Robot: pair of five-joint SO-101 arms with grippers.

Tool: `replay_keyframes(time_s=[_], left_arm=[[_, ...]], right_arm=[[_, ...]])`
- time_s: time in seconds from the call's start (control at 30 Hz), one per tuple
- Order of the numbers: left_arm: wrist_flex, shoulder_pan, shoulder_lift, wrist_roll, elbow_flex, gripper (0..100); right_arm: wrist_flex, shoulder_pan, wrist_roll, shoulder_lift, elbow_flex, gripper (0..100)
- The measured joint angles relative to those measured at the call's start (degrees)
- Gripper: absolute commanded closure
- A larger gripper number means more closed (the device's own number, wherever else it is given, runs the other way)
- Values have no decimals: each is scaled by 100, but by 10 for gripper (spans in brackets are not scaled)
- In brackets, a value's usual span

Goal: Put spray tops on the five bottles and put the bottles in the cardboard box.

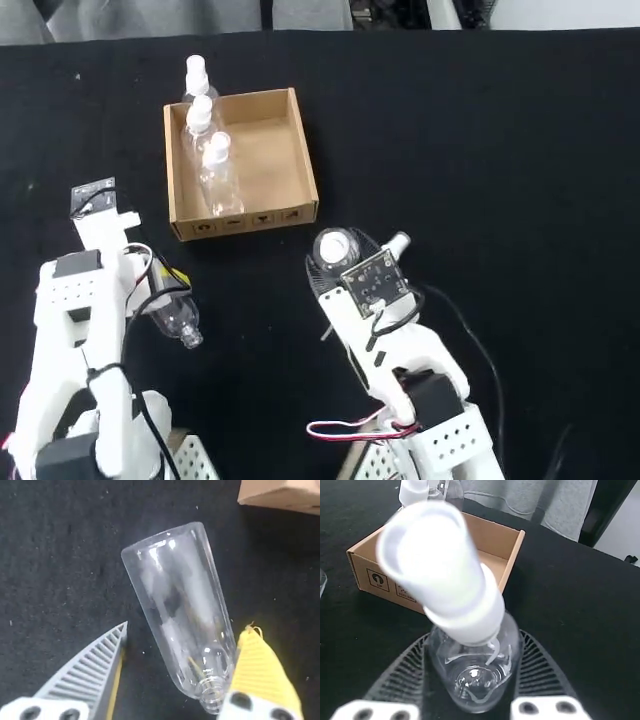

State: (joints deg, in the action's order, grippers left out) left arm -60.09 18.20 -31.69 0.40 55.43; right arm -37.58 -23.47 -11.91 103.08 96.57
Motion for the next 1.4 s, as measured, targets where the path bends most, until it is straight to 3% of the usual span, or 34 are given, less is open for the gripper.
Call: replay_keyframes(time_s=[0.27, 0.5, 1.0, 1.4], left_arm=[[387, 0, 782, 0, 0, 678], [466, 0, 976, 0, 0, 788], [202, 0, 967, 0, -53, 794], [-343, -686, -1301, 0, 774, 790]], right_arm=[[0, 167, 0, 0, 0, 920], [0, 167, 0, 0, 0, 920], [-325, 167, 0, 0, -800, 920], [-404, 158, 0, 0, -1556, 920]])
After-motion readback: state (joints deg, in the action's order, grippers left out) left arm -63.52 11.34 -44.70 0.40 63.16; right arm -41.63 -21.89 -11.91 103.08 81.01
